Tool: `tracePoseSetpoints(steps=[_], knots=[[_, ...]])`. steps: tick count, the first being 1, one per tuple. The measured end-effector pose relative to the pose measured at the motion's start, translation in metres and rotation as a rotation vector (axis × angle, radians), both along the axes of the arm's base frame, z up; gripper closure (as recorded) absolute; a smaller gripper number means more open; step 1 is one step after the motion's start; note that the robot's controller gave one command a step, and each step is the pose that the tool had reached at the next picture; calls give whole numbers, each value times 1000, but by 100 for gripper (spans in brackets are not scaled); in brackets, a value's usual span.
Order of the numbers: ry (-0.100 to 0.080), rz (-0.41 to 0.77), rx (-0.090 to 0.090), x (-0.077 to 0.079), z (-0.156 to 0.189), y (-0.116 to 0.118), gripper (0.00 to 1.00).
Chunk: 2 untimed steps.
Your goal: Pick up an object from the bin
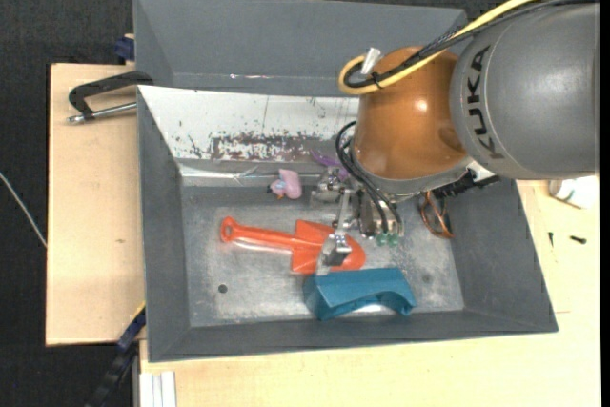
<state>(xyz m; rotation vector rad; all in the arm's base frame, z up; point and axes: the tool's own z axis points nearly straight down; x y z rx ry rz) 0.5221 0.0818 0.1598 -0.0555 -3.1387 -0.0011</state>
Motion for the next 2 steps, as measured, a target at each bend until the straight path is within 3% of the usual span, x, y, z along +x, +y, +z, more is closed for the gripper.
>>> tracePoseSetpoints(steps=[1, 2], knots=[[-9, 48, 1, 28, -24, 29, 0], [-5, 58, 3, 46, -81, -3, 0]])
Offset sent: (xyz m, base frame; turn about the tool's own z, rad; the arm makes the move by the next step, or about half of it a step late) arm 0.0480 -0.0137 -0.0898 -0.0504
